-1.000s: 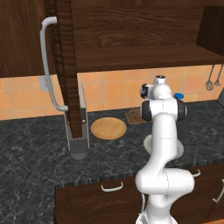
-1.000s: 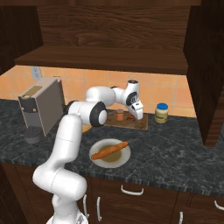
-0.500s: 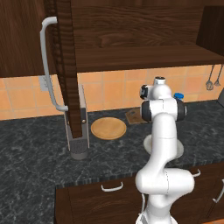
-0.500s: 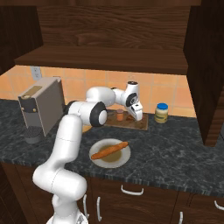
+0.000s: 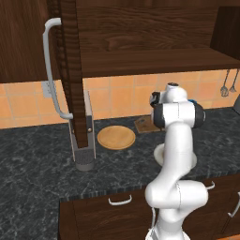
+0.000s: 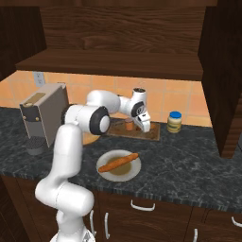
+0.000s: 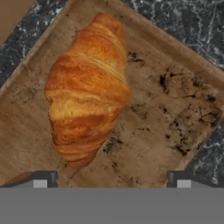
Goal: From the different types of pastries on the counter, select a croissant and place it on the cutting board. Then retrieve a jar of jam from the cabinet and place it alongside the croissant on the cutting board.
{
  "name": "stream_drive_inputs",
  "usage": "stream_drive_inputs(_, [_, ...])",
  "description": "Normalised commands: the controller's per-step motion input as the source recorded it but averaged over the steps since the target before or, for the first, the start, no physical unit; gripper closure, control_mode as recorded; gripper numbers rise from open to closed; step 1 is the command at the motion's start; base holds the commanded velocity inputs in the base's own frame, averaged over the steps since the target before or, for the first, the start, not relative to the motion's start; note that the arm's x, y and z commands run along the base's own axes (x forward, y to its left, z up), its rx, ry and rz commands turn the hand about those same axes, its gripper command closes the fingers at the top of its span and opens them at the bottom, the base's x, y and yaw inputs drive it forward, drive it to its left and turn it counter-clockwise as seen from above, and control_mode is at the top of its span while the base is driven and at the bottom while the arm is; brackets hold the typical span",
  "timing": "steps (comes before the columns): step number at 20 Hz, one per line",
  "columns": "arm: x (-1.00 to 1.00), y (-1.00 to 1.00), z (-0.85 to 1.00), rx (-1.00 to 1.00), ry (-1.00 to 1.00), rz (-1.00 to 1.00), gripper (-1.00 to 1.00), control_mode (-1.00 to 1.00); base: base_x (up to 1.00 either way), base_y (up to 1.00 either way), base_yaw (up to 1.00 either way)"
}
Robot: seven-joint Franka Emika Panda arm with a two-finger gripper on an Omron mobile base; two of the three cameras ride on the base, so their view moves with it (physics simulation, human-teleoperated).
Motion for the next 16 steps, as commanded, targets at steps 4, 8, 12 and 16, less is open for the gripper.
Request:
stream_drive_inputs(4, [-0.08, 0.0, 0.47, -0.05, -0.1, 0.0, -1.0, -1.0, 0.0, 0.0, 0.0])
stream_drive_inputs(8, [-0.03, 0.0, 0.83, -0.06, -0.1, 0.02, -1.0, -1.0, 0.0, 0.0, 0.0])
stream_drive_inputs(12, [-0.37, 0.14, 0.49, -0.08, -0.19, 0.08, -1.0, -1.0, 0.0, 0.0, 0.0])
stream_drive_inputs(16, [-0.99, 0.07, -0.11, -0.01, -0.11, 0.07, -1.0, -1.0, 0.0, 0.0, 0.0])
